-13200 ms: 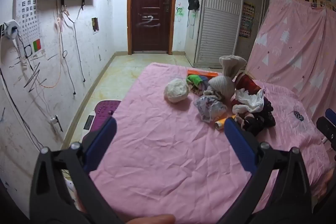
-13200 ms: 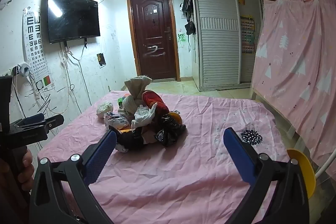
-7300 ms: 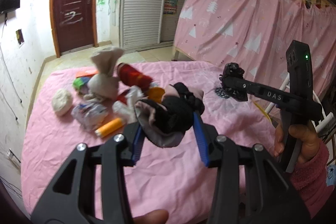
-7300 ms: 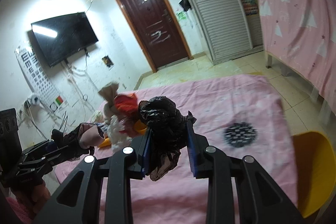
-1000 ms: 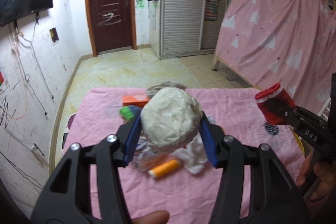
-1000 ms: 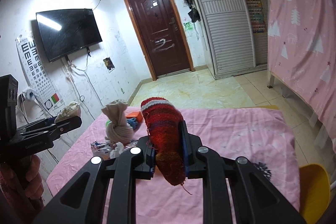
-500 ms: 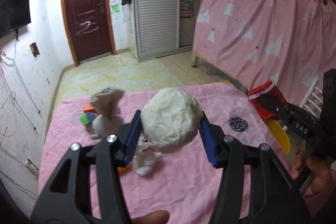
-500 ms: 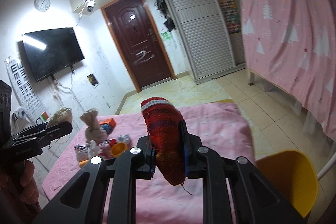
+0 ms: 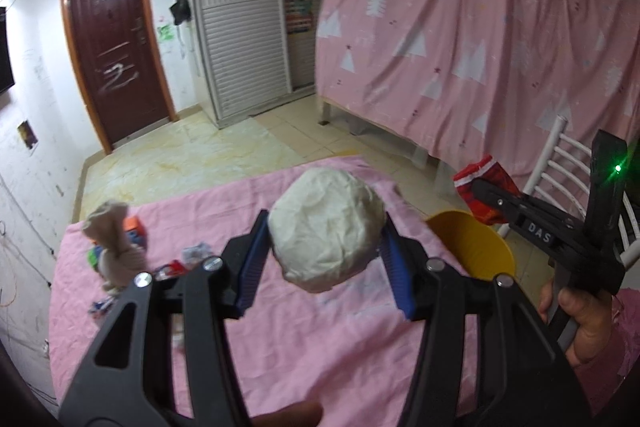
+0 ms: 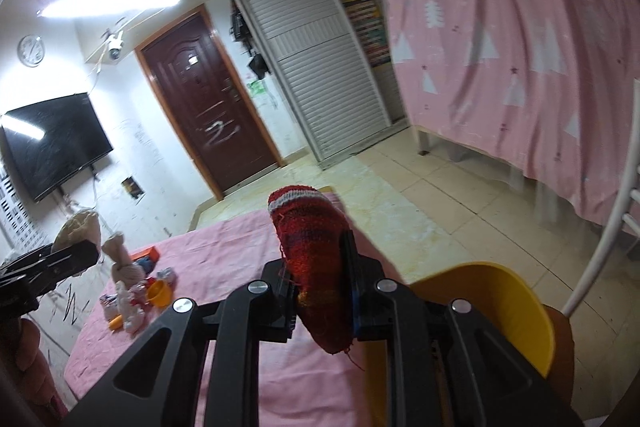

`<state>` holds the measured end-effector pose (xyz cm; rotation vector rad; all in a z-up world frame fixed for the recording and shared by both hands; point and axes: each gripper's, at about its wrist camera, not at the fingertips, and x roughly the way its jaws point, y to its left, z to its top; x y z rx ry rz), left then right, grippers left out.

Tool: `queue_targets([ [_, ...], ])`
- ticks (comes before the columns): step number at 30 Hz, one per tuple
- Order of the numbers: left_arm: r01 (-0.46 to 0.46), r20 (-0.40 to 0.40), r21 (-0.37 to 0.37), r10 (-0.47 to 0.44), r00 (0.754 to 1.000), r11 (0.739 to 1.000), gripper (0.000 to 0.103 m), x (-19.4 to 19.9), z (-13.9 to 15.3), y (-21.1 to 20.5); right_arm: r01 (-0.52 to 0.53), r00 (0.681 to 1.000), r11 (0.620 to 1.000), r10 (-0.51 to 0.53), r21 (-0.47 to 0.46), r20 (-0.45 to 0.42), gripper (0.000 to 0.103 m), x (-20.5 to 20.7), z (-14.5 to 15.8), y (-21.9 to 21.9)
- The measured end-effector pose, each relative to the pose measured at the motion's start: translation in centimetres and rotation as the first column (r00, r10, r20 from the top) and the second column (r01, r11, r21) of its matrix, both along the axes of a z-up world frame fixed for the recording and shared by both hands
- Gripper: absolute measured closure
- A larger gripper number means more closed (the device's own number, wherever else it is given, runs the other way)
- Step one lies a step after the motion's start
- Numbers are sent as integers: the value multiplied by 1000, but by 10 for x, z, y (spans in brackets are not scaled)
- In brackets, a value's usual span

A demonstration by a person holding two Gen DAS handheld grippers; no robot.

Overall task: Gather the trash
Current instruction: 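Carry the red sock and paper ball to the yellow bin and open both grippers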

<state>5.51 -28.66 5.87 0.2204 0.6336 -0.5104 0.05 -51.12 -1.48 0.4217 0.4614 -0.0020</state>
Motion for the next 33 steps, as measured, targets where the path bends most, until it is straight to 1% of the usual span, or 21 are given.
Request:
queue_targets([
  [3, 24, -5, 8, -24, 1000, 1000, 52, -3, -2, -16, 23, 1000, 999, -23, 34, 2, 90, -4, -6, -17],
  [6, 48, -2, 20, -48, 999, 999, 52, -5, -5, -30, 44, 999, 998, -44, 48, -1, 90, -6, -10, -28],
  [13, 88, -14, 33, -87, 996, 996, 52, -4, -7, -57, 84, 996, 995, -83, 60, -16, 88, -6, -17, -43],
  [16, 106, -28, 39, -105, 994, 994, 52, -4, -11, -66, 94, 995, 993, -92, 71, -29, 81, -5, -21, -48],
  [18, 116, -36, 46, -115, 993, 992, 52, -5, -14, -75, 108, 994, 991, -106, 81, -35, 70, -6, -23, -52],
  [19, 119, -38, 48, -117, 992, 992, 52, -5, -15, -76, 113, 993, 990, -111, 87, -34, 58, -6, -23, -54],
  [20, 123, -42, 50, -121, 992, 991, 52, -5, -16, -79, 120, 993, 988, -118, 93, -27, 50, -8, -23, -56],
  [21, 127, -45, 51, -125, 991, 991, 52, -5, -17, -81, 125, 992, 987, -124, 96, -22, 48, -9, -23, -57],
  [27, 161, -71, 52, -157, 985, 986, 52, -4, -20, -102, 194, 979, 971, -200, 141, 34, 47, -27, -16, -80],
  [32, 204, -63, 37, -201, 978, 978, 52, -3, -15, -127, 252, 962, 950, -267, 183, 59, 42, -44, -15, -103],
  [33, 214, -59, 40, -212, 976, 976, 47, -3, -14, -133, 261, 959, 947, -277, 188, 62, 42, -46, -15, -107],
])
